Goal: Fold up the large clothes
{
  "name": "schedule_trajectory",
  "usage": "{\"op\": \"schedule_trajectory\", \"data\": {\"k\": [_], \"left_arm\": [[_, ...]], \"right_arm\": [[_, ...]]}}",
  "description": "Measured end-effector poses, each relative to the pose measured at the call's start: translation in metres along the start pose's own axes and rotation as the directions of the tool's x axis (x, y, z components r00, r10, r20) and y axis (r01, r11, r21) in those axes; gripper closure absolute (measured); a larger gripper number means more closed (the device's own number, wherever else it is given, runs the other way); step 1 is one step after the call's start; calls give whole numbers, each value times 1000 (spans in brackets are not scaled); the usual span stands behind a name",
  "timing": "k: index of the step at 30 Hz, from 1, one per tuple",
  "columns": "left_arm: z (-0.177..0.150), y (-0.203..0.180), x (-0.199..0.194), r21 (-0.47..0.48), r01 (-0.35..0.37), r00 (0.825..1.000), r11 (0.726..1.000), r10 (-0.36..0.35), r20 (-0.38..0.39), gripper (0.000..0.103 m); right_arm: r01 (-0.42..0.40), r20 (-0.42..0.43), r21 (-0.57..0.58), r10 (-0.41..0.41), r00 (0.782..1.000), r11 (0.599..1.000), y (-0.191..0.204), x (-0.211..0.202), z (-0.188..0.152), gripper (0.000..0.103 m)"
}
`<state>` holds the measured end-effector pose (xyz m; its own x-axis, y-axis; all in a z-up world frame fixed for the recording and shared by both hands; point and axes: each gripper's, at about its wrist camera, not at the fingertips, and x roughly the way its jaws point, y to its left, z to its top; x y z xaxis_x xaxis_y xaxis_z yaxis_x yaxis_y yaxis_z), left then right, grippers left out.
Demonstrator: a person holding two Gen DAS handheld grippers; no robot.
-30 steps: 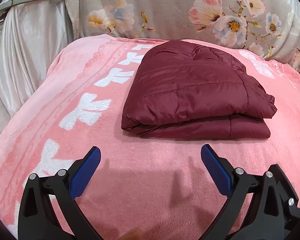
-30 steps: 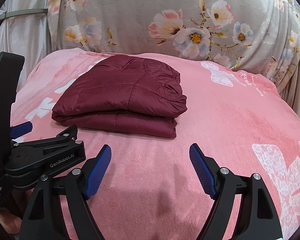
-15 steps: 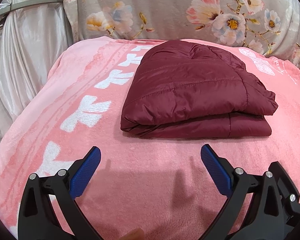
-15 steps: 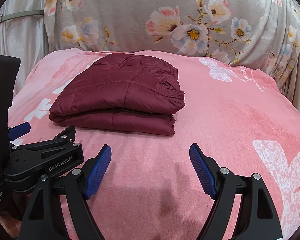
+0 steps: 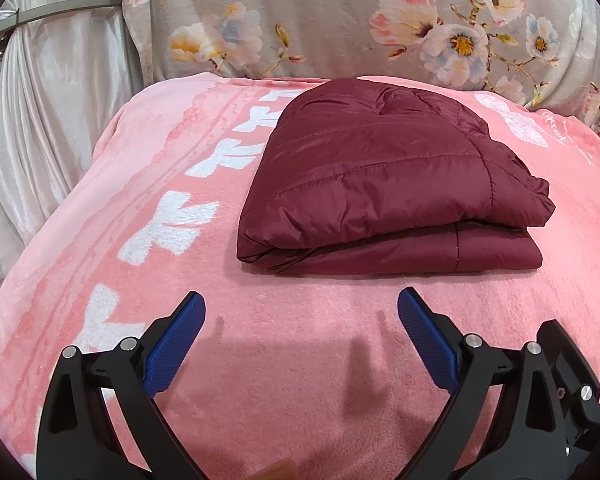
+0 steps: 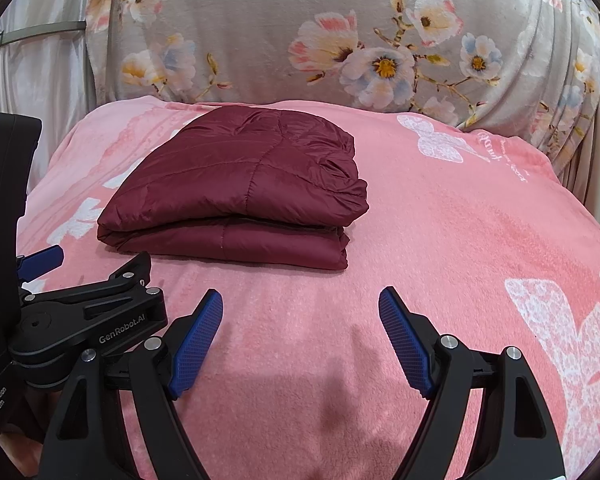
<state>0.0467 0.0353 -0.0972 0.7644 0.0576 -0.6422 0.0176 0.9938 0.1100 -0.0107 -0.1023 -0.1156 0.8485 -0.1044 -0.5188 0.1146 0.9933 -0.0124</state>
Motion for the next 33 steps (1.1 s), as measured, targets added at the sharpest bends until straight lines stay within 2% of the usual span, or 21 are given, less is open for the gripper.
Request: {"op": "schedule_trajectory", "data": {"k": [33], "left_arm": [[3,1,-1,29,-3,1000,1000,3,0,9]], "right_arm": [[4,-7,16,-4,1000,1000,-9,0,-4,25]]}}
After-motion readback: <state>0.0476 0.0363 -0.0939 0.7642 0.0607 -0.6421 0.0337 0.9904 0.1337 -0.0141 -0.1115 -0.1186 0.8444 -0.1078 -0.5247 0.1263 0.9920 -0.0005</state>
